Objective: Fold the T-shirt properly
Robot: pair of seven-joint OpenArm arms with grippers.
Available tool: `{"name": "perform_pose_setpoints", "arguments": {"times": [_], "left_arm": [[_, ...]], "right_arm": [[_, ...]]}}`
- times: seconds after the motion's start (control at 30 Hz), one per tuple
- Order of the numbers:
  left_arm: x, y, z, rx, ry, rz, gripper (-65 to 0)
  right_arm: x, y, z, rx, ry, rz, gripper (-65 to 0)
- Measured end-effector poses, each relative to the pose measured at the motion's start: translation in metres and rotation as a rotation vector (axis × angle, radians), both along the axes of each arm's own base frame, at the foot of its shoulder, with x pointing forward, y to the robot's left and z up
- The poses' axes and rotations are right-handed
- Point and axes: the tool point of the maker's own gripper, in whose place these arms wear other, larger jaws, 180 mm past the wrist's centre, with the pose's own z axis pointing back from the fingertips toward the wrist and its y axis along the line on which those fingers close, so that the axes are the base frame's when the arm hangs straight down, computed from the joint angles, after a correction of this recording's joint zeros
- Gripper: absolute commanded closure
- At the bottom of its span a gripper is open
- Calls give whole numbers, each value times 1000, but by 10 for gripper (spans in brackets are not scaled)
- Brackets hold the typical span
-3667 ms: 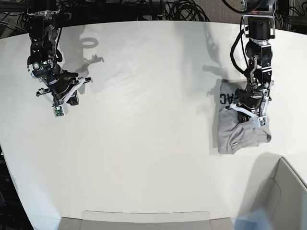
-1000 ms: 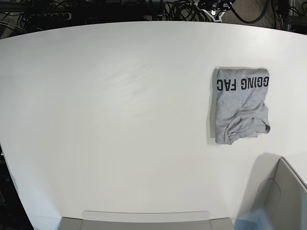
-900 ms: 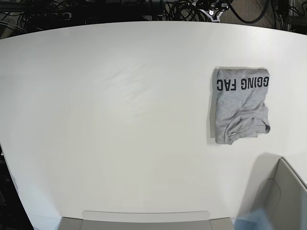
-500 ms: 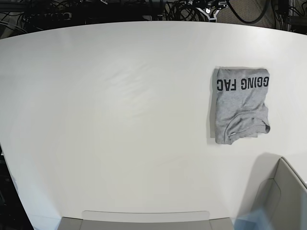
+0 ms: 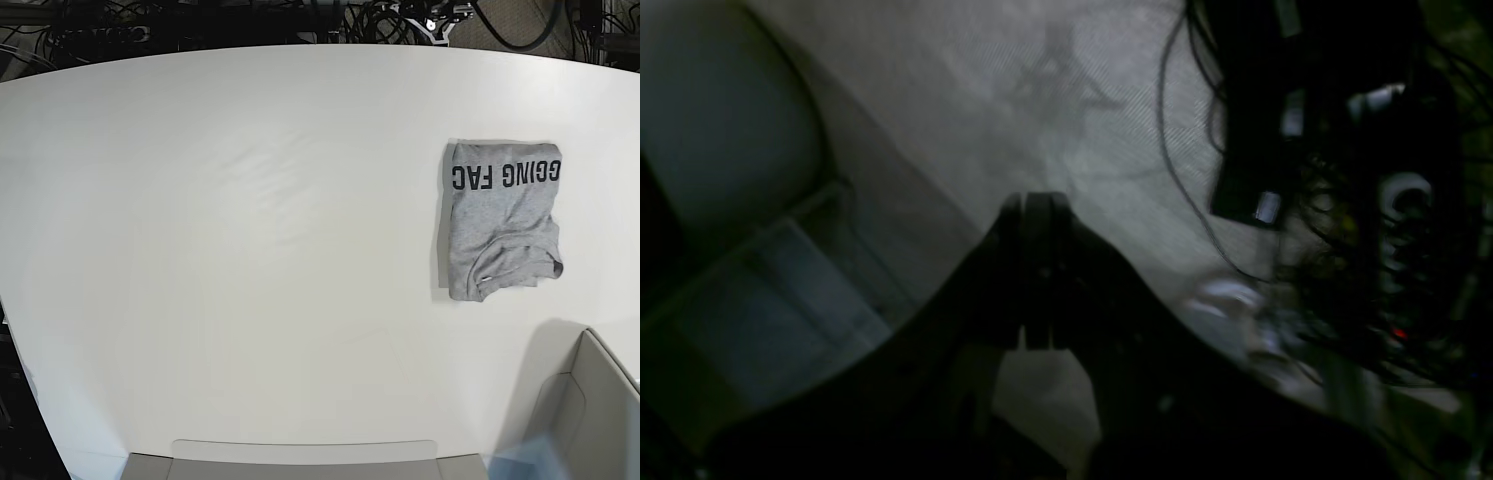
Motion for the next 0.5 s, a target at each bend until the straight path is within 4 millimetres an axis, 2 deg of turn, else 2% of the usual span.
{"name": "perform_pose_setpoints", "arguments": {"times": [0.13, 0.33, 0.5], "left_arm": [[2, -4, 0, -7, -3, 1, -65], [4, -20, -1, -30, -7, 6, -65], [3, -23, -1, -35, -6, 7, -65]], "right_arm": [[14, -4, -3, -10, -32, 1, 0], [-1, 4, -1, 10, -6, 23, 0], [6, 3, -2, 36, -19, 144, 0]]}}
